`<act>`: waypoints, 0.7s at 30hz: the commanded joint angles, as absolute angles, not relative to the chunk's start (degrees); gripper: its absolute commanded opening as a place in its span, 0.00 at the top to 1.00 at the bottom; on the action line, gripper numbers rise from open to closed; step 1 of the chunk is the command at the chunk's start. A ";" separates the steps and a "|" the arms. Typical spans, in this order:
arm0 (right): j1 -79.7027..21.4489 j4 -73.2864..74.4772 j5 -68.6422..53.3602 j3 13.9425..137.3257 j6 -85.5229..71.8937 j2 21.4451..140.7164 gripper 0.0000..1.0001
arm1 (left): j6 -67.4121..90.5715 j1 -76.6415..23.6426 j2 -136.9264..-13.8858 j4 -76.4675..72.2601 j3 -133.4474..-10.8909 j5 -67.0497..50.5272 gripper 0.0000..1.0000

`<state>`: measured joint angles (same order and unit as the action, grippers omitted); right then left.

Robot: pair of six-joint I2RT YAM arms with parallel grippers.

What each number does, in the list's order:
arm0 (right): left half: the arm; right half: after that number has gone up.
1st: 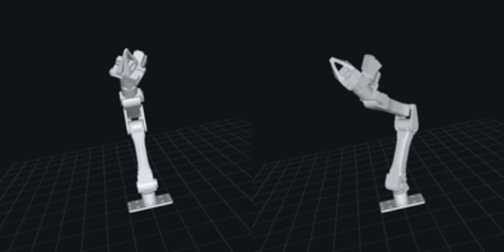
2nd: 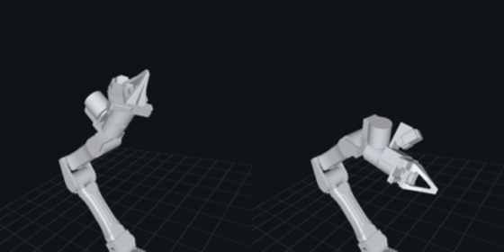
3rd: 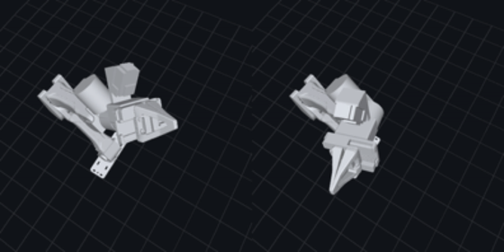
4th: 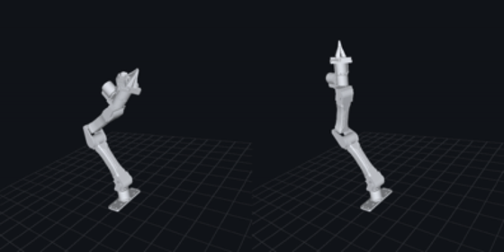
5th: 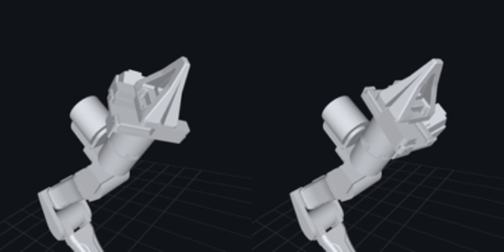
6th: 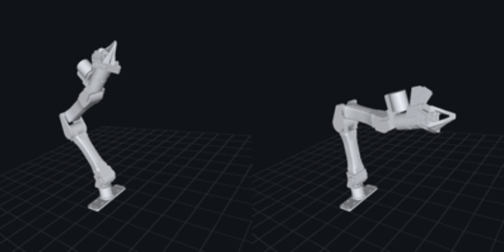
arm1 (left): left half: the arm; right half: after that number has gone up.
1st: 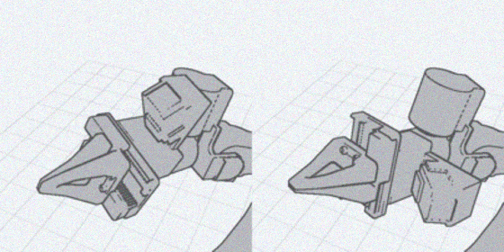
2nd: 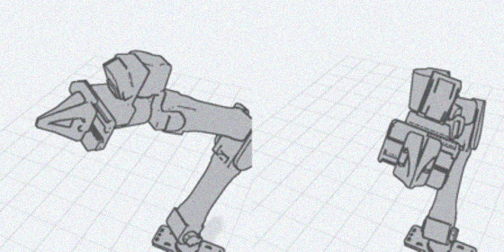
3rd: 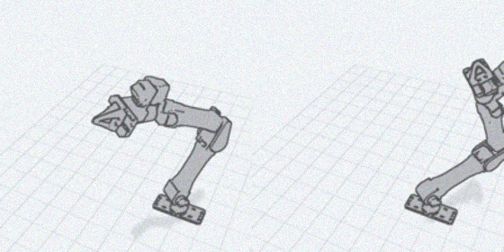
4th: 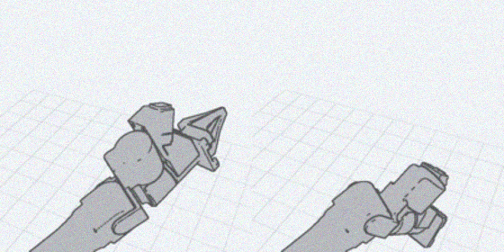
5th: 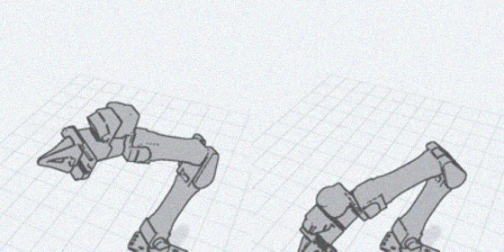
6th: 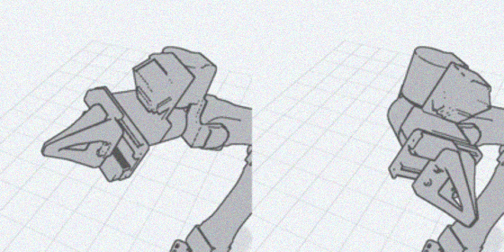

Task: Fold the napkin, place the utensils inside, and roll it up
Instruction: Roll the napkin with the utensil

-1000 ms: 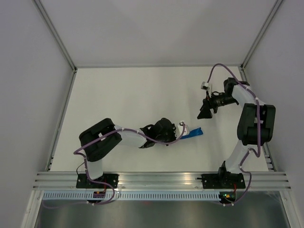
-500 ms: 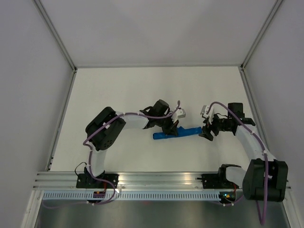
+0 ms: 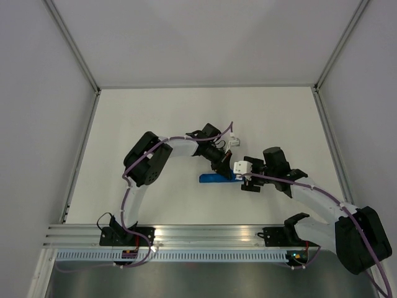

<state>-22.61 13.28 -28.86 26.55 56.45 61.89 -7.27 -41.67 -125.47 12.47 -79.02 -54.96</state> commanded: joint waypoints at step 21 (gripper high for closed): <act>-35.68 6.41 -16.53 27.42 53.97 75.76 0.53 | -8.61 -39.64 -132.89 28.74 -82.97 -53.09 0.64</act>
<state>-35.51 3.75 -19.11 26.74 54.57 73.67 -7.20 -40.18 -130.15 24.77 -84.33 -61.93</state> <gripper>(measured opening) 0.486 0.310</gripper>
